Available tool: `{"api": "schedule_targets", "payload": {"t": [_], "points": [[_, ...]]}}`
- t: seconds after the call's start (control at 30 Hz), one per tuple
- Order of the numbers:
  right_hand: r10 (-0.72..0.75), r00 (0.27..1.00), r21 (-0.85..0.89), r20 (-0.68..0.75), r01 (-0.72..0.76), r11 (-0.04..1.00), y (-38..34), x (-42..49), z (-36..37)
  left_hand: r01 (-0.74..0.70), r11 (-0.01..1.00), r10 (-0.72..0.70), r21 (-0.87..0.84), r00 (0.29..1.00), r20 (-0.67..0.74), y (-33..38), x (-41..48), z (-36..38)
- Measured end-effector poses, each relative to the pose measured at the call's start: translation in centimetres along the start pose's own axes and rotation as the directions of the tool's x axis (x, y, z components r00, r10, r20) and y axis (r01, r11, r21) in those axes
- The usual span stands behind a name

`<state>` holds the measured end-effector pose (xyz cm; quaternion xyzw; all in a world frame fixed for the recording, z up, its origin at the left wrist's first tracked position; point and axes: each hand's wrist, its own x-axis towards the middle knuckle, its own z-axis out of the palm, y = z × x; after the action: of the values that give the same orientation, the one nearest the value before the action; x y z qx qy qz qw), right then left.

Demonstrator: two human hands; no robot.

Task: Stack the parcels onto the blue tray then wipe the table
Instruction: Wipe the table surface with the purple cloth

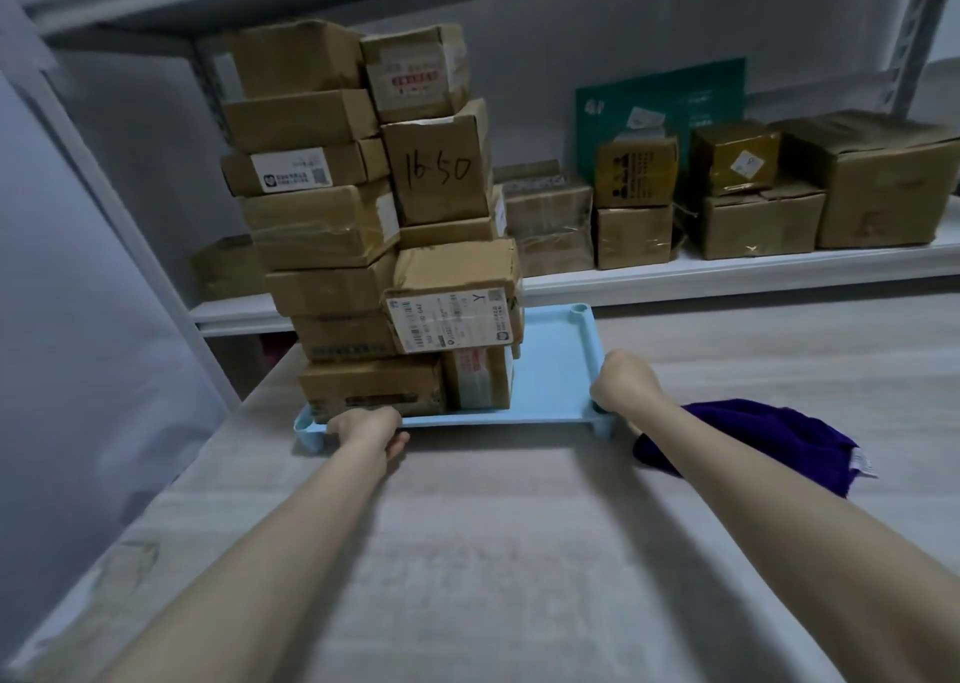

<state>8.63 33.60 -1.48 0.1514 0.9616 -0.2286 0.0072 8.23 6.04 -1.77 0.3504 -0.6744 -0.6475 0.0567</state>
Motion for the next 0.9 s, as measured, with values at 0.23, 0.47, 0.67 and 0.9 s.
{"api": "schedule_targets", "payload": {"t": [0.23,0.47,0.67,0.9], "points": [[-0.001,1.0,0.035,0.011,0.001,0.999,-2.0,0.6,0.9,-0.034,0.998,0.031,0.054,0.998,0.052,1.0,1.9,-0.8],[-0.015,1.0,0.095,0.009,0.014,0.995,-4.4,1.2,2.1,-0.023,0.995,0.018,0.097,0.998,0.056,2.0,4.1,-2.2],[-0.012,1.0,0.129,0.006,0.011,0.992,-6.2,2.0,2.9,-0.008,0.991,0.002,0.131,0.999,0.044,3.2,5.7,-2.9],[-0.007,1.0,0.147,0.001,0.007,0.989,-7.2,2.2,4.0,-0.018,0.988,0.015,0.151,1.0,0.023,3.8,7.2,-3.3]]}}
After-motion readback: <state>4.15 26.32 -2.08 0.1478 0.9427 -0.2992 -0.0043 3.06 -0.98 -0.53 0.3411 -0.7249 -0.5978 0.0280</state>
